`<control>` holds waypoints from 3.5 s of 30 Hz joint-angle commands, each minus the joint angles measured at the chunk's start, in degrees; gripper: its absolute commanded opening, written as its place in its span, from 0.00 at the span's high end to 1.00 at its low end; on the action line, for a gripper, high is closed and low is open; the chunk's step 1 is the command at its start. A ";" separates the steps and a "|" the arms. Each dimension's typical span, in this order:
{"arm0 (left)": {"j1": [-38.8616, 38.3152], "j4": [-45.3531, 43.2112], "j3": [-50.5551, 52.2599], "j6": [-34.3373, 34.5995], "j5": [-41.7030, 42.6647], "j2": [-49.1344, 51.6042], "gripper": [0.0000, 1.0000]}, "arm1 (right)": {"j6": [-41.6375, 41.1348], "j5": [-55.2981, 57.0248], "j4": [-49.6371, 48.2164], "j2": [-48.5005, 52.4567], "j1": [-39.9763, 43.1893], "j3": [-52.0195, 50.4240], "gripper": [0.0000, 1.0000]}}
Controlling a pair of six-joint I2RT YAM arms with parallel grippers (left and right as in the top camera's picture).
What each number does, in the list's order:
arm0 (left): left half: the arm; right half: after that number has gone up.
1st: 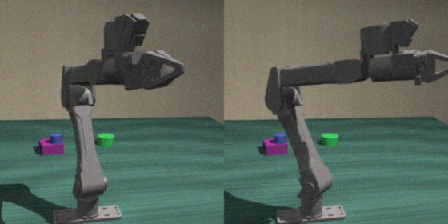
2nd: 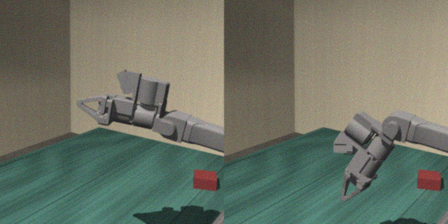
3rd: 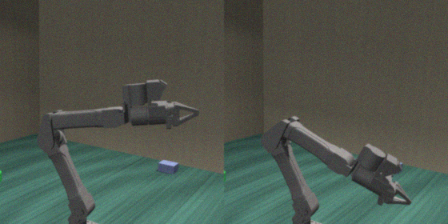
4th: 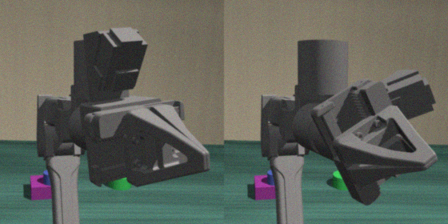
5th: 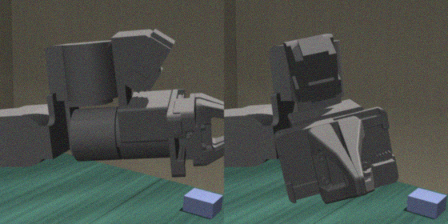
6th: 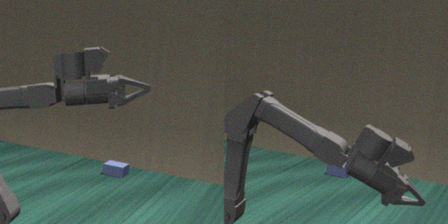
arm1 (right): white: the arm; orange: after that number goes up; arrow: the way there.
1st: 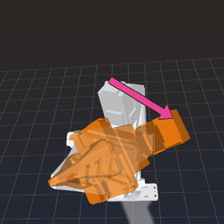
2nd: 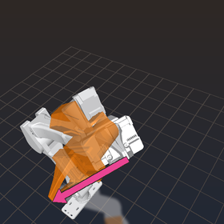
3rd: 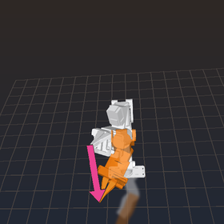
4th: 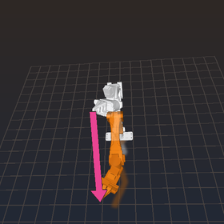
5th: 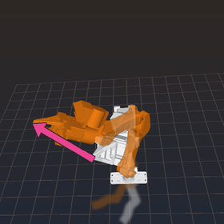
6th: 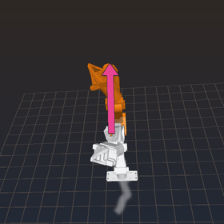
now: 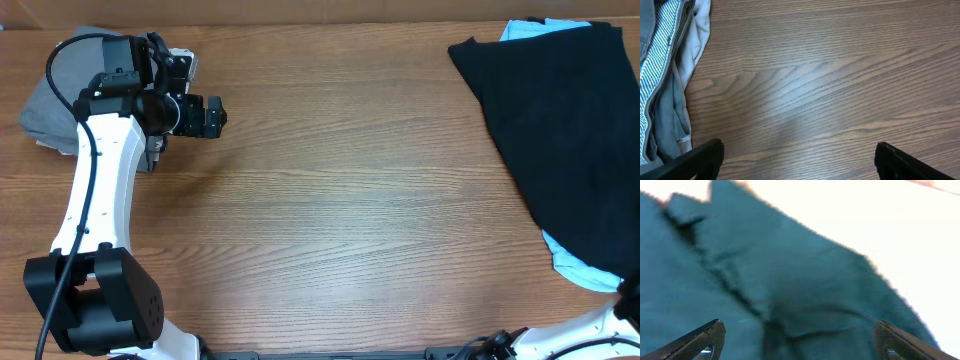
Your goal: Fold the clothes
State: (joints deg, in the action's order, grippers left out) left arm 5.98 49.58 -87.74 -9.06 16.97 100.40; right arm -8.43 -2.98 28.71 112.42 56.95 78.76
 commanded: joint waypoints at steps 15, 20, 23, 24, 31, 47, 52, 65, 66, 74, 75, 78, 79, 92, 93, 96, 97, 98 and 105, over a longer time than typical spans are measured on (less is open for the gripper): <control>-0.79 -0.17 -1.27 0.28 1.07 -0.76 0.00 | 0.11 -0.09 -2.73 5.51 7.13 1.18 0.06; -1.64 -0.22 -1.27 0.28 1.05 -0.76 0.00 | 2.64 -0.11 -2.71 7.23 7.26 1.14 0.09; -1.90 -0.33 -1.27 0.28 1.05 -0.76 0.00 | 2.58 -0.11 -2.12 8.48 7.26 1.03 0.42; -1.95 -0.33 -1.27 0.28 1.05 -0.76 0.00 | 2.27 -0.13 -1.77 8.48 7.26 1.03 0.61; -1.95 -0.61 -1.27 0.28 1.07 -0.76 0.02 | 0.85 -2.03 -1.22 8.48 7.26 1.05 0.92; -1.86 3.85 -19.23 3.04 4.02 -0.79 0.05 | -9.86 -38.64 4.57 -8.11 2.12 10.78 0.96; -1.42 8.94 -29.03 2.58 3.39 -0.79 0.01 | -8.02 -41.13 9.99 -15.98 -6.23 10.93 0.96; 8.50 12.46 -39.71 3.28 3.39 -0.79 0.00 | -6.51 -32.44 14.97 -19.63 -50.51 10.88 0.96; 9.46 12.79 -39.71 3.52 3.39 -0.79 0.00 | -6.38 -31.08 15.41 -19.50 -53.29 10.88 0.96; 14.97 15.98 -39.58 3.43 3.28 -0.76 0.00 | -6.14 -20.06 20.39 -14.91 -80.91 10.88 0.96; 15.13 16.20 -39.58 3.43 2.95 -0.76 0.00 | -6.12 -19.93 20.90 -13.94 -83.58 10.88 0.96; 15.10 16.61 -39.58 3.43 0.76 -0.76 0.00 | -6.14 -20.22 21.86 -11.91 -89.42 10.88 0.96; 15.10 16.61 -39.58 3.43 0.42 -0.76 0.00 | -5.97 -20.20 22.43 -11.02 -92.67 10.88 0.96; 14.99 16.63 -39.58 3.45 0.46 -0.76 0.00 | -0.61 -24.22 27.04 -11.87 -101.66 10.97 0.54; 14.99 16.63 -39.58 3.45 0.46 -0.76 0.00 | -1.18 -24.26 27.02 -12.57 -100.72 11.02 0.50; 14.91 16.70 -39.47 3.45 0.68 -0.74 0.00 | -2.29 -24.06 27.02 -15.43 -96.04 10.99 0.44; 14.71 16.79 -39.34 3.43 0.63 -0.68 0.00 | -2.27 -24.06 27.19 -16.26 -94.29 11.02 0.41; 14.43 16.83 -39.12 3.43 0.66 -0.66 0.00 | -2.29 -24.09 27.54 -17.14 -91.97 11.02 0.39; 9.22 16.85 -34.95 1.42 0.63 -0.33 0.00 | -2.25 -18.32 34.07 -17.86 -77.50 10.73 0.34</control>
State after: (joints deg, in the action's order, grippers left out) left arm 18.39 66.24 -125.05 -6.20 17.54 100.40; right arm -10.57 -25.93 60.84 95.46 -25.06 88.53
